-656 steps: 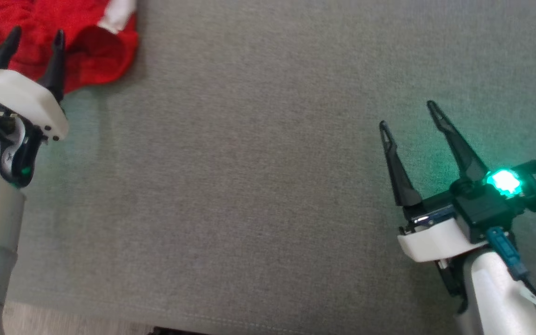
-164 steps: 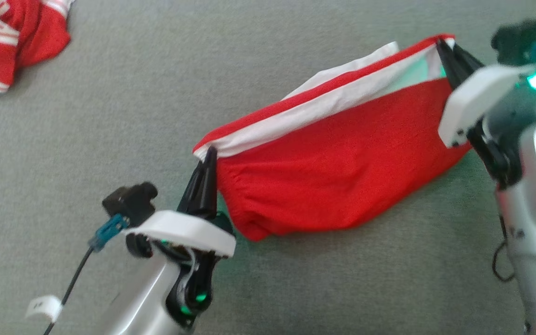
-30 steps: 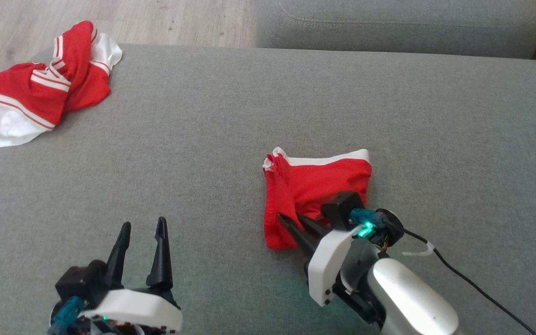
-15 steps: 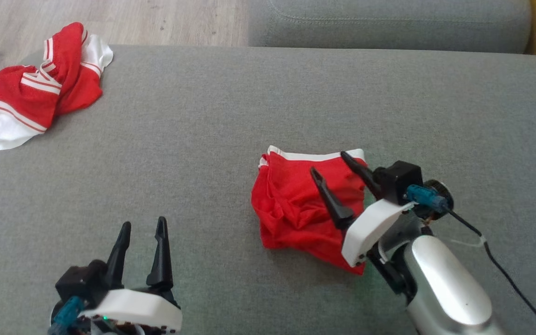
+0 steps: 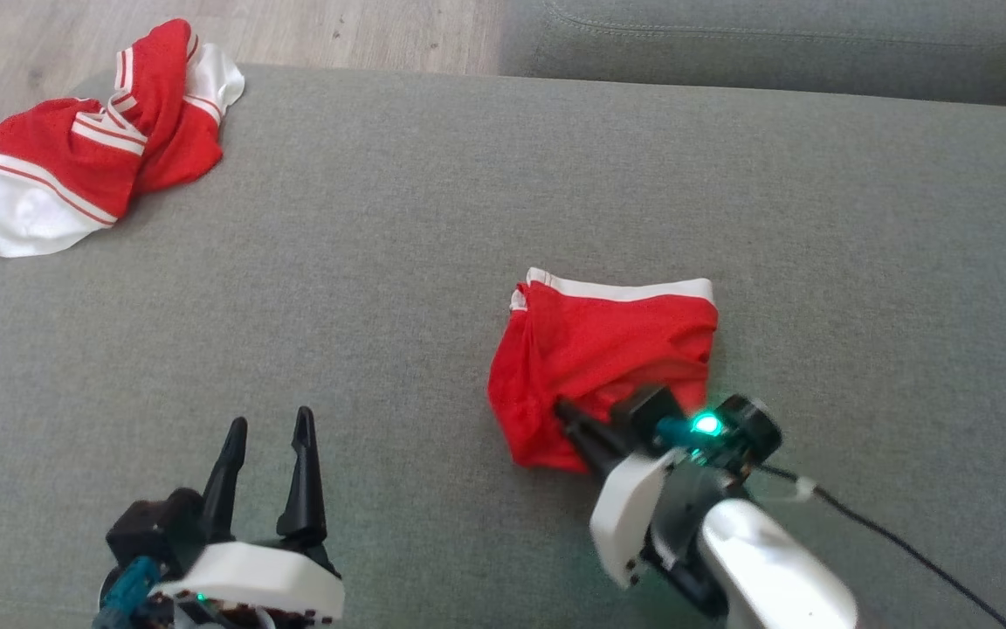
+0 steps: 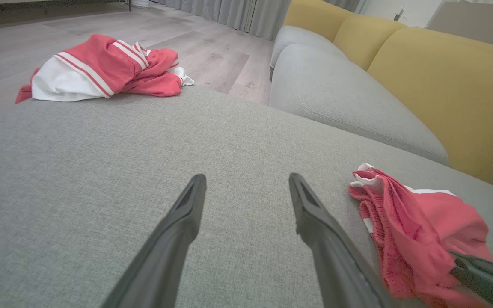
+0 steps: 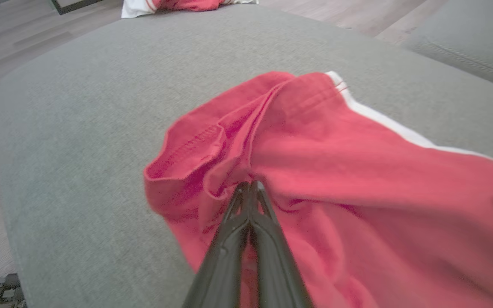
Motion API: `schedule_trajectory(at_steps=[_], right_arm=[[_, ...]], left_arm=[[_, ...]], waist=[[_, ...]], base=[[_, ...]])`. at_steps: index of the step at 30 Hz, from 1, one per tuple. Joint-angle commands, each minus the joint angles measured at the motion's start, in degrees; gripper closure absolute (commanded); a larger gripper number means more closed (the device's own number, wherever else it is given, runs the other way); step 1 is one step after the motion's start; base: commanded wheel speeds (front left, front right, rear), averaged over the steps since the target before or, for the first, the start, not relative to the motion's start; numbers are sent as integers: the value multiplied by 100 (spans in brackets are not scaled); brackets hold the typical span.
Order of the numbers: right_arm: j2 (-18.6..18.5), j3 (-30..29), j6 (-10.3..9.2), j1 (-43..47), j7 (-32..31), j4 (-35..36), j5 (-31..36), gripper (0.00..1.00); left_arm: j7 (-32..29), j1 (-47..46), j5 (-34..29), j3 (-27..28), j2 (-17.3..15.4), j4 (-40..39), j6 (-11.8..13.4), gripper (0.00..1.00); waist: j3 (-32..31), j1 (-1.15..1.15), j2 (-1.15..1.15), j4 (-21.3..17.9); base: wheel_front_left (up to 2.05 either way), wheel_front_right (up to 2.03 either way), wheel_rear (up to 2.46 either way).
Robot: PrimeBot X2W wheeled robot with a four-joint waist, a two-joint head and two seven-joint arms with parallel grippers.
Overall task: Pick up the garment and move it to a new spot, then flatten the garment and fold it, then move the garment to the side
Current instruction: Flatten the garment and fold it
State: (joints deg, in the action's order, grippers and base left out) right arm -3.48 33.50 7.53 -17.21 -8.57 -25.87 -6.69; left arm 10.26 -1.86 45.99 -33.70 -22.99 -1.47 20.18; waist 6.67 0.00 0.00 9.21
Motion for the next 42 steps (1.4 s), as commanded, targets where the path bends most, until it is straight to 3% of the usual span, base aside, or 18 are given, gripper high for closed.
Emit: schedule_trajectory(at_steps=[1,9,17,20,25,28,29,35,42], right_arm=[[59,134,-4,-78,61,162,-29,100],[59,911,-4,-160,5,13,-539,100],[59,1165,-4,-212,279,1,-875,100],[60,1138,-4,-174,475,147,-880,63],[60,747,-4,-57,634,491,-823,77],[60,363,-4,11,571,504,-668,98],[60,241,-4,16,537,459,-565,100],[60,71,-4,-26,277,-33,-346,100],[60,688,-4,-164,261,-348,-754,100]], left_arm=[[88,-216,24,214,-85,-130,6,0],[84,-212,29,168,-69,-109,-5,0],[90,-167,34,152,-97,-63,2,0],[102,-112,49,175,-127,-64,20,0],[107,-51,66,190,-155,-106,53,0],[102,-39,64,167,-150,-130,56,0],[98,-44,62,155,-145,-137,53,0],[88,-98,58,126,-126,-125,34,0],[109,-155,66,125,-101,-62,7,0]], waist=[[-2,0,0,5],[-33,0,0,45],[-122,0,0,23],[-193,0,0,-28],[-248,0,0,-96],[-237,0,0,-97],[-219,0,0,-82],[-87,0,0,72],[3,0,0,256]], base=[[0,0,0],[0,0,0],[0,0,0],[0,0,0],[0,0,0],[0,0,0],[0,0,0],[0,0,0],[0,0,0]])
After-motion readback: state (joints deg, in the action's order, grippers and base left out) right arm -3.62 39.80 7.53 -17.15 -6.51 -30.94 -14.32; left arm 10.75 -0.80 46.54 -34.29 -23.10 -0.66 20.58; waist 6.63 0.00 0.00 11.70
